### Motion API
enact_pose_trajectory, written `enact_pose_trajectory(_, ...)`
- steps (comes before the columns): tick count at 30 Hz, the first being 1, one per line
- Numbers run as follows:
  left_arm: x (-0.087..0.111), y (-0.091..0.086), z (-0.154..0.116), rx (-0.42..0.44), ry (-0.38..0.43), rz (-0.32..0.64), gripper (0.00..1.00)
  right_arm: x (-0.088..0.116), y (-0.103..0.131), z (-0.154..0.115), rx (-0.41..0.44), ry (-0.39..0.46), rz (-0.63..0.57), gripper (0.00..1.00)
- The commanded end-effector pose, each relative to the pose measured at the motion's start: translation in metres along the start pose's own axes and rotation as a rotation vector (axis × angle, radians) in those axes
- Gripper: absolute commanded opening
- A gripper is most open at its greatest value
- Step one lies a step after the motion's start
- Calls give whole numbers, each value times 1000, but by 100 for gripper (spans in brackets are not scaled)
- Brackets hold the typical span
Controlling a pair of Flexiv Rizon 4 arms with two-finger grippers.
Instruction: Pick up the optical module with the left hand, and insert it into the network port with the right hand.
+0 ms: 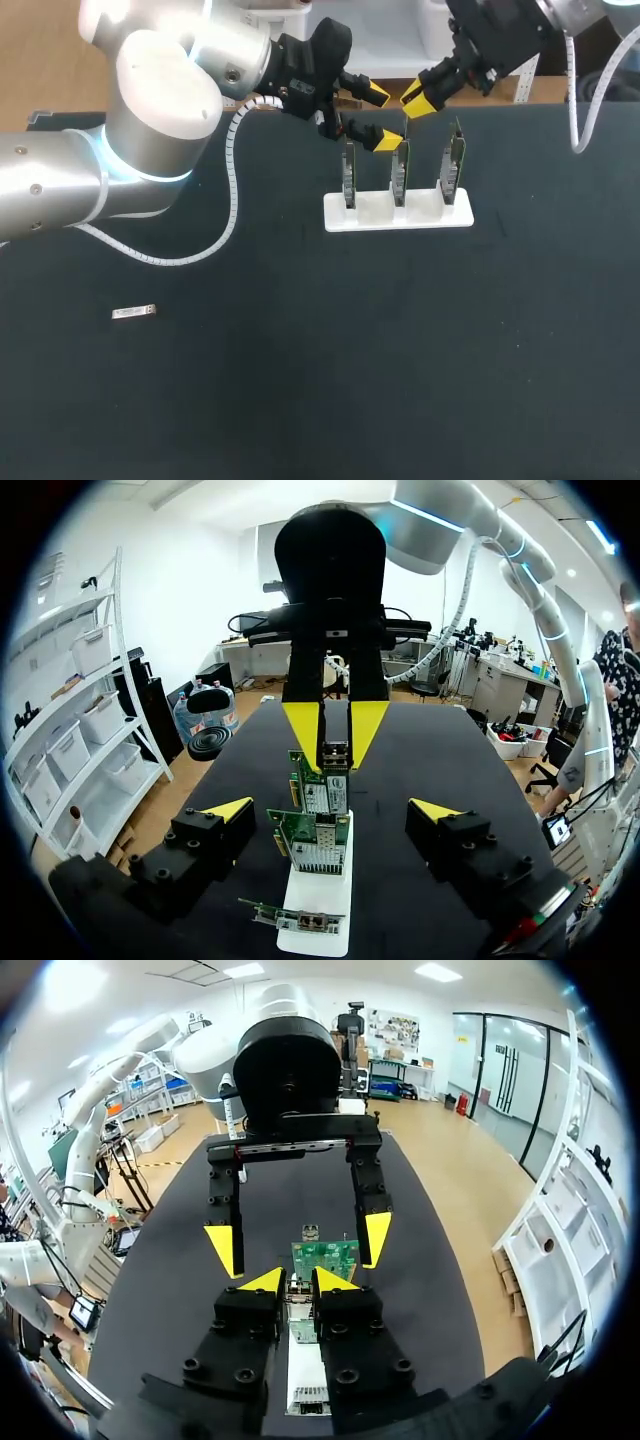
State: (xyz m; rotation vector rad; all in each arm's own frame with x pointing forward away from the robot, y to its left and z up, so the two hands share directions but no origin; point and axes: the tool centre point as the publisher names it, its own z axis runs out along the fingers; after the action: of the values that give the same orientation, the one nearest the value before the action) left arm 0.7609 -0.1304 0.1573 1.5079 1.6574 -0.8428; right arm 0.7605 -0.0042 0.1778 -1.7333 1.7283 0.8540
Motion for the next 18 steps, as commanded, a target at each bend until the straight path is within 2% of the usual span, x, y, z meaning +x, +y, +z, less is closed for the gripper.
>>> enact_pose_trajectory(1,-1,2,1,3,5,-1,100,-2,-1,-1,1,3,-3,0)
enact_pose_trajectory(18,-1,2,1,3,5,-1,100,-1,-3,4,-2,-11,2,0)
